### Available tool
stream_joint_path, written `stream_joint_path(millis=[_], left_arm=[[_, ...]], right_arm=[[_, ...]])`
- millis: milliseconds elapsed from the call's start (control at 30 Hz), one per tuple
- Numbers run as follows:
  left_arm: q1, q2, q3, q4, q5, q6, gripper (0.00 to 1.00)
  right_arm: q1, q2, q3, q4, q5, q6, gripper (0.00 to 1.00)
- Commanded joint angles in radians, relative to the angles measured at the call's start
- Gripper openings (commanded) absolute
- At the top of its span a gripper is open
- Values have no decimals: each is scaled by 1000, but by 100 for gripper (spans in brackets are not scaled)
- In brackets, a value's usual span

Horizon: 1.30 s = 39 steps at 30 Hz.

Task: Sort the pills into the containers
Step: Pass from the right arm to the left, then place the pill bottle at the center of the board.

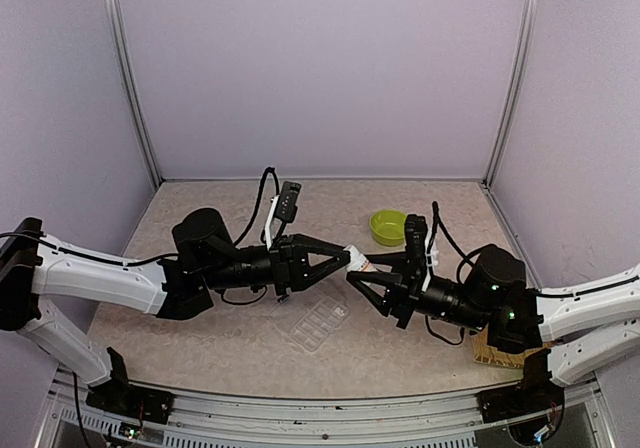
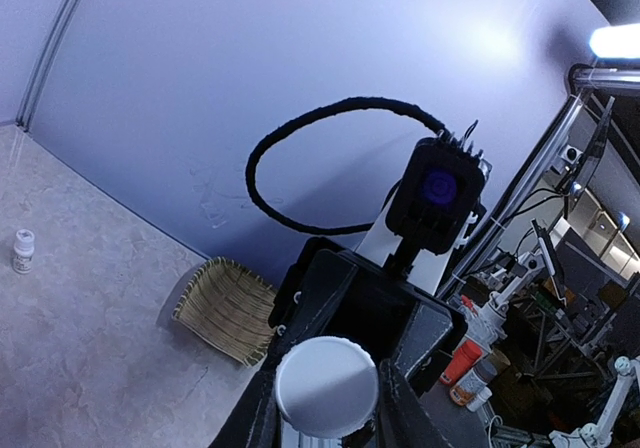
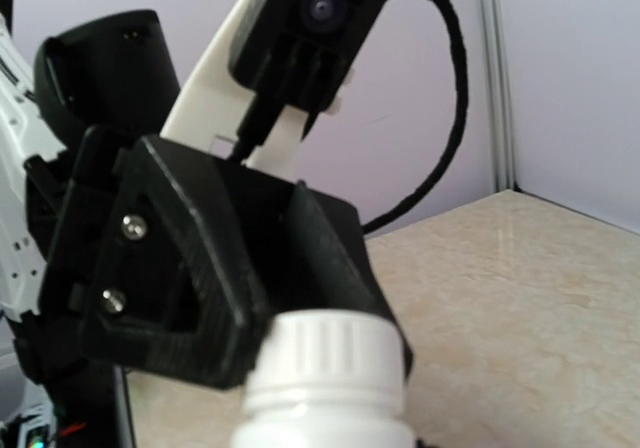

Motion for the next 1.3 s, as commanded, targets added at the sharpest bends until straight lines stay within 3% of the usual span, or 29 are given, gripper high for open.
stream_joint_path(millis=[0, 233, 400, 800, 1267], left_arm=[[-22, -4, 5, 60, 85, 54, 14], [-22, -25, 9, -19, -14, 56, 10], [-21, -28, 15, -49, -53, 51, 9], [-7, -49, -1, -107, -143, 60, 10], [82, -93, -49, -265, -314, 151, 10]], right_arm=[[-6, -20, 2, 23, 10, 82, 7], [-7, 7, 11, -4, 39, 59, 17], [-6, 41, 32, -33, 46, 34, 34], [-6, 43, 35, -70, 89, 10, 98], [-10, -13, 3, -119, 173, -3, 100]])
